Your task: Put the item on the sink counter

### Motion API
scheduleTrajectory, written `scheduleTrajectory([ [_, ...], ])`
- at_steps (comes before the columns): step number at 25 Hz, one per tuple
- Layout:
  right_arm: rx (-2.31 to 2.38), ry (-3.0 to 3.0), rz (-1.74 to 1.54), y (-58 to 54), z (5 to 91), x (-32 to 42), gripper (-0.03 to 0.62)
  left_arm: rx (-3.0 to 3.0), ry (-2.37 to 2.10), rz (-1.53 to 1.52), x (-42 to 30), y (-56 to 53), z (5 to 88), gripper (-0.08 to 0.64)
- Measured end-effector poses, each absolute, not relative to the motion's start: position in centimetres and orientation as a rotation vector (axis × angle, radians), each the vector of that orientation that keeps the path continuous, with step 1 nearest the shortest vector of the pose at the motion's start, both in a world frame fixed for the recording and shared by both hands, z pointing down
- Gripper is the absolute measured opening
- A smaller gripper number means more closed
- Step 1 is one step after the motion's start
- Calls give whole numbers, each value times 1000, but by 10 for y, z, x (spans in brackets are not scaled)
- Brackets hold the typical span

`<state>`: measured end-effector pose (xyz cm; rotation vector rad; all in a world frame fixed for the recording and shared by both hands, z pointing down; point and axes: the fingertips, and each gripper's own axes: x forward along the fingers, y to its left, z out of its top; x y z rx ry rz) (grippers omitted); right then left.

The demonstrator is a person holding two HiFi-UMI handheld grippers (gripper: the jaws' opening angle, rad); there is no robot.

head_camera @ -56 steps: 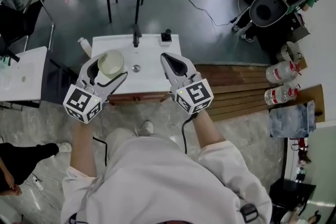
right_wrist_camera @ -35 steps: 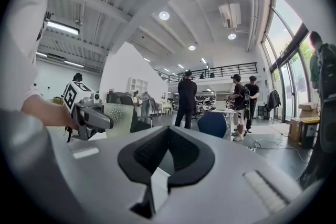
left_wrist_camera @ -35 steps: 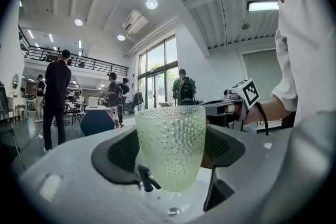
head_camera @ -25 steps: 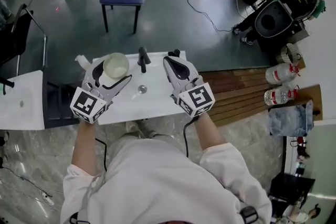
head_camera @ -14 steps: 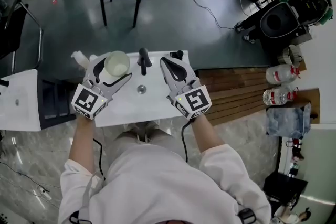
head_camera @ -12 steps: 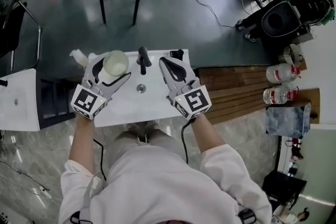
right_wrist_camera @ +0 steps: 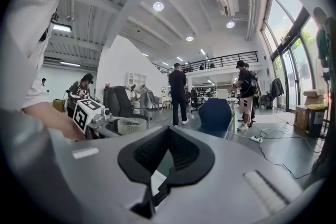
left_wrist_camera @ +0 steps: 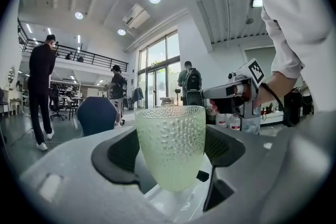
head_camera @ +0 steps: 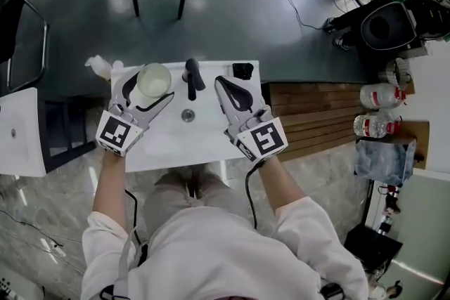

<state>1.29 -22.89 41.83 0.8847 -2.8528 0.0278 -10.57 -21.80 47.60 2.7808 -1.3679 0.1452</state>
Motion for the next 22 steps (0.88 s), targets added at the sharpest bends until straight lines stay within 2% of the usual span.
scheduleTrajectory([
  [22, 893, -2799, 125, -260, 499, 15, 5, 2719, -1355, 193, -114, -247, 583, 377],
])
